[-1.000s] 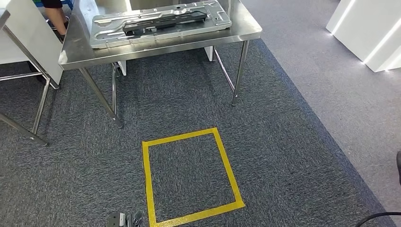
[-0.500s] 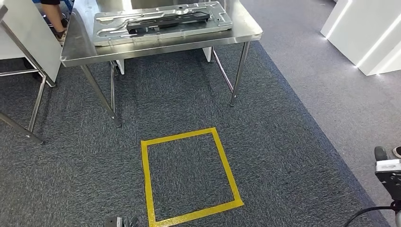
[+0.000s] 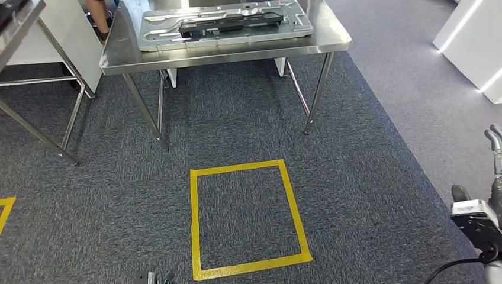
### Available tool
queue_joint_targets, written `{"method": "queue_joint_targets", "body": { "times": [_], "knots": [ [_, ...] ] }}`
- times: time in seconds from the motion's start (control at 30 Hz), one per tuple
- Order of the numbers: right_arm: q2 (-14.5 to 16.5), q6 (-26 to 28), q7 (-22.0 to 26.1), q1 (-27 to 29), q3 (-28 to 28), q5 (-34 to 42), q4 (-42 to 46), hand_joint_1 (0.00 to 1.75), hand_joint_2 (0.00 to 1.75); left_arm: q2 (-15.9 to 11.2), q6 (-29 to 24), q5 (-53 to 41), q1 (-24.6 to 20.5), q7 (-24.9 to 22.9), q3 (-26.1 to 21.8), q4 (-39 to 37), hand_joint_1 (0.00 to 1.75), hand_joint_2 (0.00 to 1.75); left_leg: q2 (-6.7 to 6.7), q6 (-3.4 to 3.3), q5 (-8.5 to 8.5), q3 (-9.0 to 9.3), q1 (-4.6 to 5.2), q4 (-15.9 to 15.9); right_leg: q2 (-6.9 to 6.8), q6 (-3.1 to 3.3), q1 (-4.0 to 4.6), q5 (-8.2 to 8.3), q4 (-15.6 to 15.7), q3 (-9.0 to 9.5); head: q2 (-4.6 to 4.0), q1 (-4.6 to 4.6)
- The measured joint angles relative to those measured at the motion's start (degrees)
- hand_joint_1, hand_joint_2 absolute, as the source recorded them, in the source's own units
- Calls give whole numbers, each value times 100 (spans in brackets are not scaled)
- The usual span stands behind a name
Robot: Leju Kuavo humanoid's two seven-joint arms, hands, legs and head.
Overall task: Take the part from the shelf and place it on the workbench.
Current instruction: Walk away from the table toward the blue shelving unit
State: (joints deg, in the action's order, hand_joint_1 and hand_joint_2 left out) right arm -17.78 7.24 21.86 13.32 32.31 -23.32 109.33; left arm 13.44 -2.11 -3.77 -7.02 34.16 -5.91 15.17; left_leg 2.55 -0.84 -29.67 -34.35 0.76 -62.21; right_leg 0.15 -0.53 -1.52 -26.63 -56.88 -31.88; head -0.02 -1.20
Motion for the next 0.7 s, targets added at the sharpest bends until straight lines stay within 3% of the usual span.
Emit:
{"method": "queue_joint_targets", "body": {
  "times": [0.07, 0.1, 0.13, 0.17, 0.23, 0.3, 0.33, 0.4, 0.43, 0.5, 0.53, 0.6, 0.63, 0.67, 0.7],
  "knots": [
    [26, -5, -14, 4, -10, -61, 5, 0, 0, 0, -9, -1, -8, -27, 1, 0, 0, 0, -164, 48, -399, -367, -30, -792, -133, 35, 17, -6, -2, -8, 0, -3],
    [40, -19, -16, 3, -15, -79, 4, 0, 0, 0, -15, -1, -5, -40, 1, 0, 0, 0, -188, 66, -510, -511, -47, -1110, -201, 37, 22, -8, -7, -11, 0, -2],
    [54, -39, -17, 0, -21, -83, 3, 0, 0, 0, -22, -1, 0, -50, 1, 0, 0, 0, -203, 79, -506, -559, -61, -1225, -267, 37, 22, -10, -11, -11, 0, -2],
    [65, -64, -18, -5, -26, -78, 0, 0, 0, -1, -32, 0, 3, -56, 1, 0, 0, 0, -225, 85, -389, -489, -72, -1096, -332, 34, 21, -13, -17, -8, 0, -2],
    [74, -104, -19, -29, -31, -50, -14, 0, 0, -1, -59, 1, -1, -59, 1, 0, 0, 0, -397, 66, -9, -80, -80, -307, -456, 12, 23, -28, -28, 10, 0, -2],
    [74, -132, -20, -72, -31, -21, -39, 0, 0, -1, -88, 3, -12, -54, 1, 0, 0, 0, -575, 13, 203, 230, -53, 338, -559, -40, 52, -48, -47, 27, 0, -2],
    [72, -147, -20, -102, -32, -9, -55, 0, 0, 0, -100, 5, -14, -50, 1, 0, 0, 0, -601, -14, 217, 268, -37, 449, -606, -73, 64, -53, -53, 33, 0, -1],
    [62, -175, -20, -168, -41, 21, -92, 0, 0, -1, -115, 12, -7, -40, 1, 0, 0, 0, -481, -78, 243, 252, -23, 473, -692, -149, 61, -53, -45, 48, 0, 1],
    [53, -185, -20, -200, -51, 37, -112, 0, 0, -1, -120, 15, -1, -32, 1, 0, 0, 0, -420, -112, 270, 258, -30, 494, -647, -188, 45, -85, -65, 50, 0, 2],
    [25, -191, -20, -233, -66, 61, -148, 0, 0, 3, -126, 18, -2, -15, 1, 0, 0, 0, -307, -178, 328, 269, -57, 535, -374, -244, 13, -327, -379, -71, 0, 3],
    [13, -190, -20, -236, -69, 70, -169, 0, 0, 7, -127, 19, -3, -5, 1, 0, 0, 0, -253, -193, 343, 260, -63, 539, -206, -259, 4, -524, -710, -217, 0, 5],
    [-1, -190, -19, -208, -67, 87, -206, 0, 0, 14, -126, 17, 3, 7, 1, 0, 0, 0, -124, -208, 353, 239, -55, 528, -62, -268, 4, -845, -1459, -574, 0, 8],
    [-2, -192, -16, -182, -64, 101, -219, 0, 0, 16, -124, 15, 11, 11, 2, 0, 0, 0, -49, -211, 355, 233, -49, 517, -46, -267, 5, -858, -1639, -670, 0, 8],
    [-1, -194, -11, -152, -57, 117, -224, 0, 0, 18, -121, 11, 18, 14, 3, 0, 0, 0, 31, -209, 353, 231, -44, 502, -33, -259, 5, -752, -1596, -661, 0, 8],
    [-1, -198, -4, -122, -44, 132, -222, 0, 0, 20, -119, 7, 21, 15, 7, 0, 0, 0, 110, -203, 349, 233, -44, 485, -4, -248, 3, -549, -1318, -539, 0, 8]
  ]
}}
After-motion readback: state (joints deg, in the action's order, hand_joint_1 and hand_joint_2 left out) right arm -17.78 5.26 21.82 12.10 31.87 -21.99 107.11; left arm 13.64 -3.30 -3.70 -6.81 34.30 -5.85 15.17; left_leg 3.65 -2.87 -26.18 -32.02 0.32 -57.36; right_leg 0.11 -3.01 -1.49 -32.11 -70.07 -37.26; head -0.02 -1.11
